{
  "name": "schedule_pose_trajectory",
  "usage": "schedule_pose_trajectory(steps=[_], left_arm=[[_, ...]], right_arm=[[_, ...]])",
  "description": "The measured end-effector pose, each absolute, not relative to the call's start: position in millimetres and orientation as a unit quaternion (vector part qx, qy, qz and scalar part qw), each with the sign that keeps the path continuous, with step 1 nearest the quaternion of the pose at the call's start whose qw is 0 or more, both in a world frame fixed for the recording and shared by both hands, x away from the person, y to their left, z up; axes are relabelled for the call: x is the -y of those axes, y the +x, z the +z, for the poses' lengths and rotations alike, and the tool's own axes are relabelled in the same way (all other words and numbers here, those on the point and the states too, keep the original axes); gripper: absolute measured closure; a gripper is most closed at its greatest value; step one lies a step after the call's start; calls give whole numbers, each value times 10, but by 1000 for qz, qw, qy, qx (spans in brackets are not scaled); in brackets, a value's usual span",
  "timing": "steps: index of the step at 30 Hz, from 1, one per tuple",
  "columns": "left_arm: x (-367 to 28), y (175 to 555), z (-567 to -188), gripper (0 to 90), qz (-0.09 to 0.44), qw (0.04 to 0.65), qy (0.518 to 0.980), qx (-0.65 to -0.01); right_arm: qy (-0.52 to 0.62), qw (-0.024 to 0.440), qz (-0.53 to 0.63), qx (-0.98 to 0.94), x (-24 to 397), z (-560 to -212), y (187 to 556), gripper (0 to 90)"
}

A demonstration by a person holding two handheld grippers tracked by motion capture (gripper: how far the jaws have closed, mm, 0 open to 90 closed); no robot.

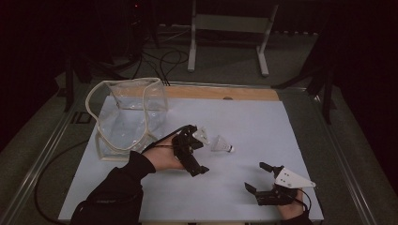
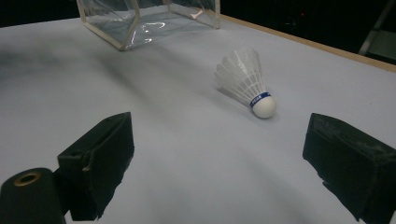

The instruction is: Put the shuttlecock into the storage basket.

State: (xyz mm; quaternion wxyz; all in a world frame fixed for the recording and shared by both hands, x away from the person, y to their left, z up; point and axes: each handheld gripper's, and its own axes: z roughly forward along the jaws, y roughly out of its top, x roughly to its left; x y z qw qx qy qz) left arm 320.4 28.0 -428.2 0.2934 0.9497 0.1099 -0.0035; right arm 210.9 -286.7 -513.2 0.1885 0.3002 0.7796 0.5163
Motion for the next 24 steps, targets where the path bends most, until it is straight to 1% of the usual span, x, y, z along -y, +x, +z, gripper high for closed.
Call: schedule_pose_trajectory(steps=[16, 24], left_arm=[[-147, 3389, -4492, 11, -1, 291, 950, -114], [-72, 3507, -4688, 20, -2, 281, 952, -119]], right_arm=[[300, 185, 516, -781, 2863, -5134, 2110, 86], [298, 183, 516, -782, 2863, -5138, 2108, 86]])
